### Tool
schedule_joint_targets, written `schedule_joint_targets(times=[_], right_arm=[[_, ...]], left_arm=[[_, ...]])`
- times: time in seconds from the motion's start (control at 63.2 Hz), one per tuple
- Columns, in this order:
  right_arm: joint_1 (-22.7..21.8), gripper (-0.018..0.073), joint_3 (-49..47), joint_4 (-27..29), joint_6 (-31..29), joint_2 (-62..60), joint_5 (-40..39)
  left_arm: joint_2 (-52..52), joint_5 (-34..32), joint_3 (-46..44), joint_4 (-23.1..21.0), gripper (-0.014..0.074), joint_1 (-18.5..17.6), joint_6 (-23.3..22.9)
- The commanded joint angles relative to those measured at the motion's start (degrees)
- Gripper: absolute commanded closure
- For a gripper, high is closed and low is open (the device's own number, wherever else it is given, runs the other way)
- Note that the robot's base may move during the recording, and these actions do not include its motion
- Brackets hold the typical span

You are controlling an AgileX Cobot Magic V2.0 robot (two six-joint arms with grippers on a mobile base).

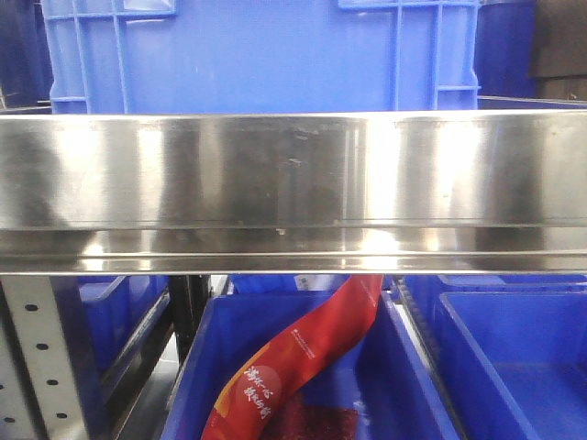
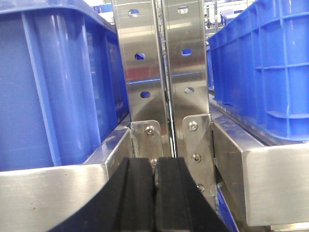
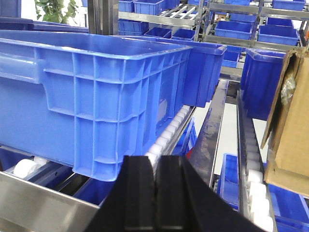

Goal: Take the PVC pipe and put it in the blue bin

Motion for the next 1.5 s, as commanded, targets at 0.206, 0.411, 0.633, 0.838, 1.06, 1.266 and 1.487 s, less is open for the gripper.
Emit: schedule_joint_targets(times=[0.206, 0.411, 0.633, 0.838, 1.06, 1.266, 1.487], right_arm=[[-0.4, 0.0720, 0.2, -0.3, 0.0, -0.4, -0.9], [-0.4, 0.0720, 0.2, -0.3, 0.0, -0.4, -0.9], [-0.4, 0.0720, 0.2, -0.3, 0.0, -0.4, -2.1], [-1.0, 0.0720, 0.2, -0.3, 0.0, -0.4, -2.7], [-2.4, 0.0720, 4.4, 0.4, 0.0, -0.4, -16.8], [-2.4, 0.0720, 7.2, 0.4, 0.0, -0.4, -25.8], [-2.4, 0.0720, 7.2, 0.4, 0.0, -0.4, -24.5]], left_arm=[[-0.3, -1.0, -0.1, -0.3, 0.0707, -0.4, -0.4], [-0.3, -1.0, -0.1, -0.3, 0.0707, -0.4, -0.4], [-0.3, -1.0, -0.1, -0.3, 0.0707, -0.4, -0.4], [-0.3, -1.0, -0.1, -0.3, 0.0707, -0.2, -0.4], [-0.3, -1.0, -0.1, -0.3, 0.0707, -0.2, -0.4], [-0.3, -1.0, -0.1, -0.3, 0.0707, -0.2, -0.4], [-0.3, -1.0, -0.1, -0.3, 0.0707, -0.2, -0.4]])
